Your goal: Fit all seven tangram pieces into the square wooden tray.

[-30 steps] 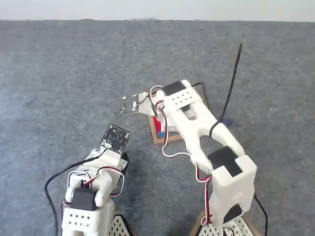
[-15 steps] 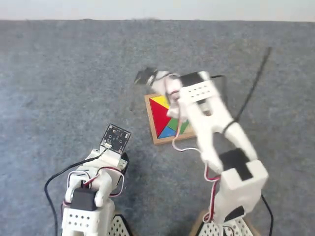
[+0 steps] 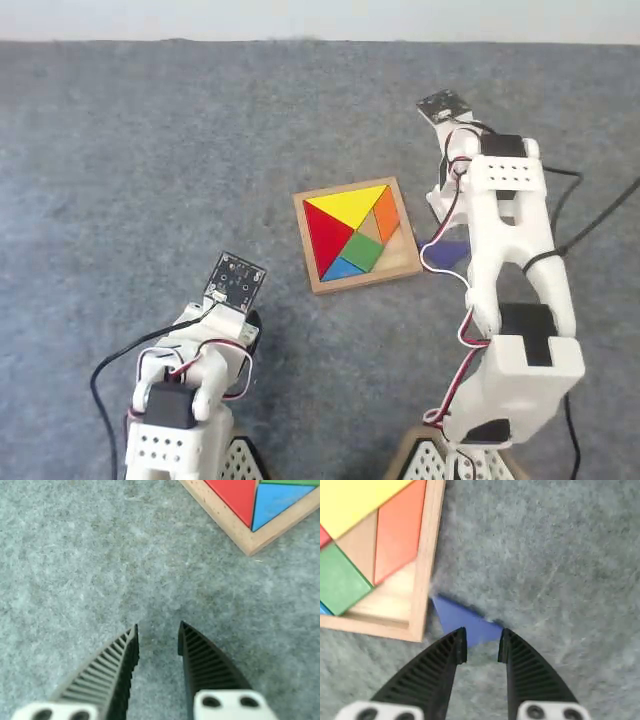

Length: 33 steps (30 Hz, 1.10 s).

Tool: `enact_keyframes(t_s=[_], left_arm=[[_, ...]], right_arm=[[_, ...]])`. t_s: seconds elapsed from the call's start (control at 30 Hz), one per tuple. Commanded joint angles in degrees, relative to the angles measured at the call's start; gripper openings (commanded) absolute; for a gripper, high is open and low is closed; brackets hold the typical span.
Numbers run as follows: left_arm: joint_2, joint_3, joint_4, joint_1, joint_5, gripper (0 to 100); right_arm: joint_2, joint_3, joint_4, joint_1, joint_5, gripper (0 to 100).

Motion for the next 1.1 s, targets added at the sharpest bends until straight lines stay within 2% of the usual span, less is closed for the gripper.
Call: enact_keyframes(t_s=[0.0, 0.13, 0.27, 0.43, 0.67, 0.8, 0.9, 1.07], left_arm=[[-1.23, -0.66, 0.18, -0.09, 0.44, 12], [-1.23, -0.66, 0.18, -0.09, 0.44, 12], [-1.23, -0.66, 0.18, -0.09, 0.44, 12], [-1.23, -0.66, 0.18, -0.09, 0.44, 12], [-1.23, -0.66, 0.18, -0.09, 0.44, 12], [-1.23, -0.66, 0.18, -0.09, 0.44, 12], [-1.23, -0.66, 0.18, -0.09, 0.44, 12], [-1.23, -0.66, 0.18, -0.09, 0.44, 12]], right_arm=[[4.62, -3.34, -3.74, 0.66, 0.35, 11.3], [11.21, -3.34, -5.05, 0.04, 13.98, 11.3], [14.64, -3.08, -1.8, -0.4, 26.99, 11.3], [15.16, -2.99, 4.7, -0.4, 36.75, 11.3], [11.21, -2.2, 7.78, 0.4, 38.77, 11.3], [3.21, 6.42, 6.9, -0.75, 40.35, 11.3], [-2.68, 18.2, 1.71, -2.24, 42.99, 11.3], [-7.87, 31.74, -11.47, -2.07, 42.99, 11.3]])
